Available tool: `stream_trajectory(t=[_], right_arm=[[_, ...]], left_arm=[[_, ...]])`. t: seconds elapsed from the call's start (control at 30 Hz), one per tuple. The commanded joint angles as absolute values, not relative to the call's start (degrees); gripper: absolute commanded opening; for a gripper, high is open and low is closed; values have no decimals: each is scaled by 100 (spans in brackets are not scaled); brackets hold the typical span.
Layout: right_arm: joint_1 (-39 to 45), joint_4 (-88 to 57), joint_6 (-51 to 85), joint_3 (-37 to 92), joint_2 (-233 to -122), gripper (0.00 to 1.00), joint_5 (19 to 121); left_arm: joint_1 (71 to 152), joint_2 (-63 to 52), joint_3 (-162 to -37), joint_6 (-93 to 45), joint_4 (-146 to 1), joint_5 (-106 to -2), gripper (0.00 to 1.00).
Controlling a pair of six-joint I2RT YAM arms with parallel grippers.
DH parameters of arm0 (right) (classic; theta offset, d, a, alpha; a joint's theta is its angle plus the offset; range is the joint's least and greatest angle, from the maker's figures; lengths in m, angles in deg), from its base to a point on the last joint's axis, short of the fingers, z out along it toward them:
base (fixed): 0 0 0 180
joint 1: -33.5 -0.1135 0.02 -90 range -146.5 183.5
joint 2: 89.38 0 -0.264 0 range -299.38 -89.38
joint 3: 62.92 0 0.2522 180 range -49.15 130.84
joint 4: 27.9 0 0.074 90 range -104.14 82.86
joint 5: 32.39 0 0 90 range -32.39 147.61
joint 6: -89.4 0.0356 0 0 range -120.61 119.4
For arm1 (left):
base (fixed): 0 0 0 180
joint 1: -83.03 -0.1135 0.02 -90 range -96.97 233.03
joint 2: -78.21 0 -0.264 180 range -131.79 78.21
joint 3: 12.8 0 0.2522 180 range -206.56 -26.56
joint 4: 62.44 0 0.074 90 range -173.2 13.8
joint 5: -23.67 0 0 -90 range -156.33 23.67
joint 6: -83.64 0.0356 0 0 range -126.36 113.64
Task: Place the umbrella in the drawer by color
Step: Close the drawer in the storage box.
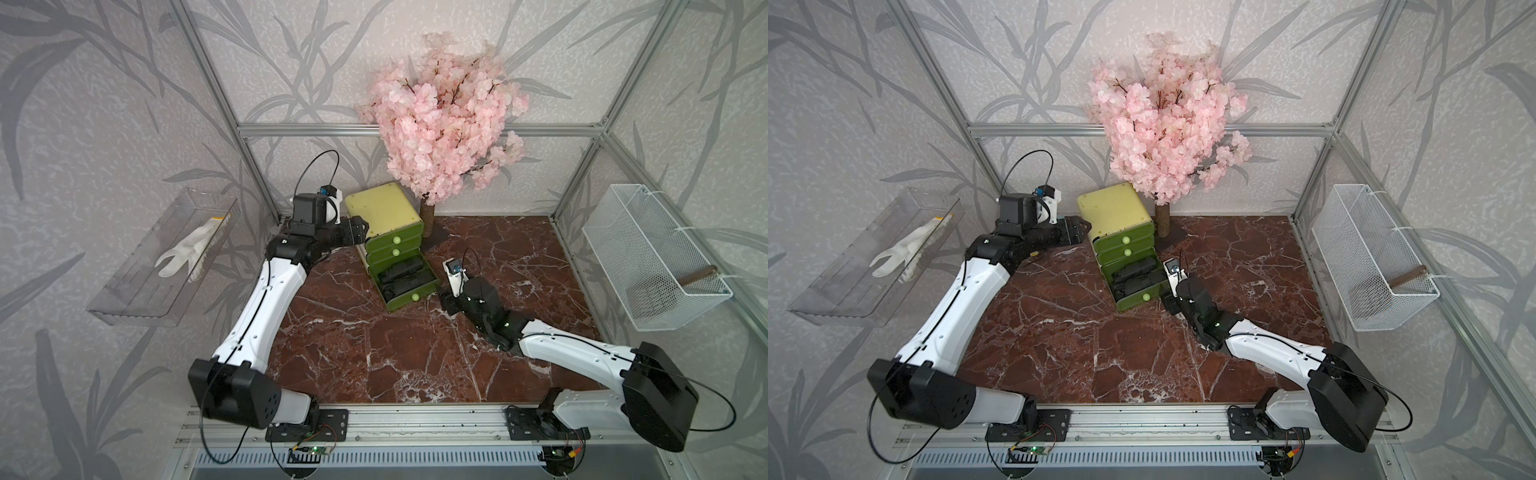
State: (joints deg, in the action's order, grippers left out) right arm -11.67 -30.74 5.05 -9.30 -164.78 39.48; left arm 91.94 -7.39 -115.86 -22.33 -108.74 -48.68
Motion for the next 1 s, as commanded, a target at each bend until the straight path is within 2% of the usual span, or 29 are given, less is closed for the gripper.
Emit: stream_trajectory(t=[0.0, 0.13, 0.43, 0.63, 0.73, 0.97], right_arm=[[-1158, -3623, 1196, -1036, -16672, 70, 4432], [-1158, -3823, 1491, -1132, -16965, 68, 4670], [-1161, -4621, 1820, -1457, -17421, 65, 5008], [-1168, -4998, 1991, -1579, -17938, 63, 5147], [-1168, -5373, 2141, -1576, -18339, 62, 5145], [-1168, -6822, 2743, -1530, -19431, 59, 5408]], left_arm=[[9138, -1446, -12594, -1817, -10995, -4833, 81], [8982, -2389, -13577, -1488, -11164, -4605, 81], [8290, -4151, -14780, -1907, -10461, -3566, 79], [8119, -5282, -15819, -2071, -10496, -3352, 79], [8119, -5643, -16124, -1994, -10607, -3230, 78], [8133, -5831, -15981, -2051, -10405, -2994, 77]])
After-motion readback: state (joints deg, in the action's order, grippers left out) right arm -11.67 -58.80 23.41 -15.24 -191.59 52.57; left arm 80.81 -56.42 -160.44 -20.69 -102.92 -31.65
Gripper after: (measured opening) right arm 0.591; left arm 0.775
